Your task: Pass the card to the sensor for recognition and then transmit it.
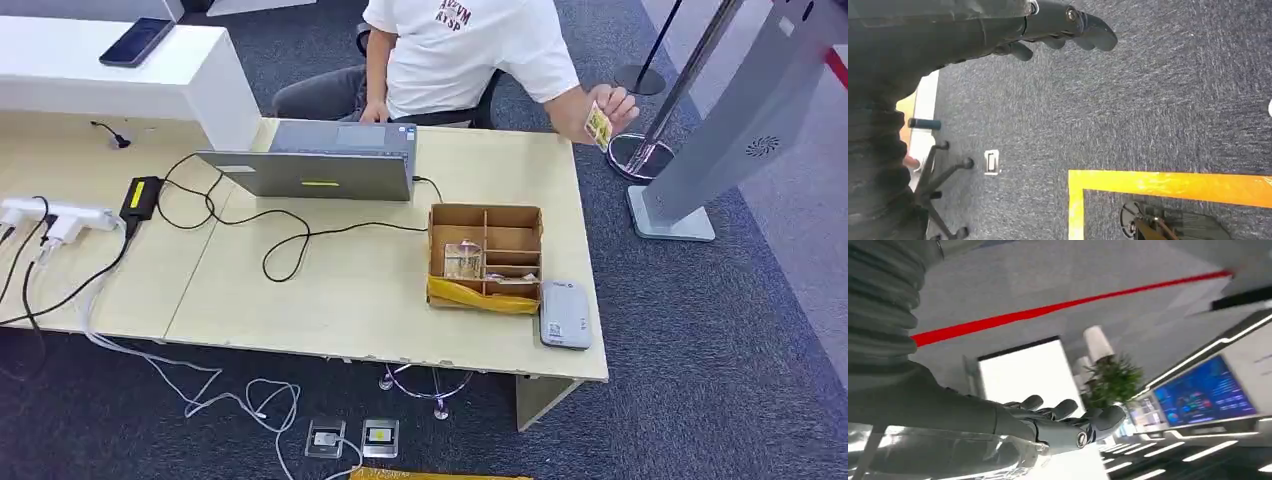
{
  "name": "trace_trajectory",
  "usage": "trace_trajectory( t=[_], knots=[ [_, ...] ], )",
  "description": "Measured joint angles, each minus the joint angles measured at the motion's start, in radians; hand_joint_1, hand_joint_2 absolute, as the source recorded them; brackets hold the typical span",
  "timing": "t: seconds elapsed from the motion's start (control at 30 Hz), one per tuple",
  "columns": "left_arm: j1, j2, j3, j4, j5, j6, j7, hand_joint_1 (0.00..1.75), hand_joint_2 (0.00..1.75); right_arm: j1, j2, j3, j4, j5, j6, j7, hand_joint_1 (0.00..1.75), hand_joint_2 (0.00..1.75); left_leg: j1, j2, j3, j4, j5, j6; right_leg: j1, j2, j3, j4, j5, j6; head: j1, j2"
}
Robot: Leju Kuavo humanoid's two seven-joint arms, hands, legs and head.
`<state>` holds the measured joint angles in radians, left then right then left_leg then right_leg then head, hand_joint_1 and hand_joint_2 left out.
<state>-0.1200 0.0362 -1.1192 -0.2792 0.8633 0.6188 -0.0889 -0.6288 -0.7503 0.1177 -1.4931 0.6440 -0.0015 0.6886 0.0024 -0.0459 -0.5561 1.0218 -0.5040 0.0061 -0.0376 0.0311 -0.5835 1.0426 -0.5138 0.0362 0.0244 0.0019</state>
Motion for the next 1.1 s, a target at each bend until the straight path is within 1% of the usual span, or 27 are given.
trace_trajectory(
  t=[0.13,0.2,0.27,0.33,0.4,0.47,0.6,0.7,0.9,1.1],
  knots=[
    [0.000,0.000,0.000,0.000,-0.006,0.000,0.000,0.00,1.75,-0.049,-0.004,0.154,-0.017,-0.026,-0.051,-0.001,0.00,1.75,0.000,0.000,-0.001,0.000,0.000,0.000,0.000,0.000,0.000,0.000,0.000,0.000,0.001,0.000],
    [0.000,0.000,0.000,0.000,-0.008,0.000,0.000,0.00,1.75,-0.085,0.002,0.247,-0.029,-0.030,-0.054,-0.013,0.00,1.75,0.001,0.000,-0.003,0.000,0.000,0.000,0.000,0.000,0.000,0.000,0.000,0.000,0.001,0.000],
    [-0.001,0.002,0.000,0.000,-0.008,0.001,0.000,0.00,1.75,-0.132,0.024,0.336,-0.030,-0.034,-0.063,-0.028,0.00,1.75,0.001,0.002,-0.002,0.000,0.000,0.000,0.001,0.001,0.000,0.000,0.000,0.000,0.000,0.000],
    [-0.003,0.002,0.000,0.000,-0.006,0.001,0.000,0.00,1.75,-0.180,0.059,0.434,-0.030,-0.045,-0.084,-0.037,0.00,1.75,0.002,0.001,0.000,0.000,0.001,-0.001,0.003,0.001,-0.001,0.000,0.000,0.000,0.000,0.000],
    [-0.002,0.002,0.000,0.000,-0.004,0.001,0.000,0.00,1.75,-0.217,0.086,0.512,-0.029,-0.047,-0.096,-0.045,0.00,1.75,0.003,-0.002,-0.001,0.000,0.002,-0.003,0.003,-0.001,-0.001,0.000,0.000,0.000,0.000,0.000],
    [-0.001,0.002,0.000,0.000,-0.003,0.001,0.000,0.00,1.75,-0.243,0.109,0.571,-0.027,-0.048,-0.102,-0.053,0.00,1.75,0.003,-0.003,-0.001,0.000,0.002,-0.003,0.003,-0.002,-0.001,0.000,0.000,-0.001,0.001,0.000],
    [0.000,0.003,0.000,0.000,0.001,0.001,0.004,0.00,1.75,-0.281,0.142,0.663,-0.017,-0.049,-0.108,-0.067,0.00,1.75,0.003,-0.003,-0.002,0.000,0.002,-0.003,0.003,-0.001,-0.001,0.000,0.000,-0.001,0.001,0.000],
    [0.001,0.003,0.000,0.000,0.006,0.001,0.006,0.00,1.75,-0.298,0.161,0.708,-0.001,-0.049,-0.119,-0.079,0.00,1.75,0.003,-0.003,-0.002,0.000,0.002,-0.003,0.003,-0.001,-0.001,0.000,0.000,-0.001,0.001,0.000],
    [0.001,0.006,0.000,0.000,0.016,0.001,0.006,0.00,1.75,-0.323,0.206,0.776,0.052,-0.057,-0.137,-0.108,0.00,1.75,0.003,-0.003,-0.001,0.000,0.002,-0.003,0.003,-0.001,-0.001,0.000,0.000,-0.001,0.001,0.000],
    [0.002,0.006,0.000,0.000,0.021,0.001,0.006,0.00,1.75,-0.335,0.240,0.821,0.098,-0.059,-0.142,-0.116,0.00,1.75,0.003,-0.002,-0.001,0.000,0.002,-0.003,0.003,-0.001,-0.001,0.000,0.000,-0.001,0.001,0.000]
  ],
)
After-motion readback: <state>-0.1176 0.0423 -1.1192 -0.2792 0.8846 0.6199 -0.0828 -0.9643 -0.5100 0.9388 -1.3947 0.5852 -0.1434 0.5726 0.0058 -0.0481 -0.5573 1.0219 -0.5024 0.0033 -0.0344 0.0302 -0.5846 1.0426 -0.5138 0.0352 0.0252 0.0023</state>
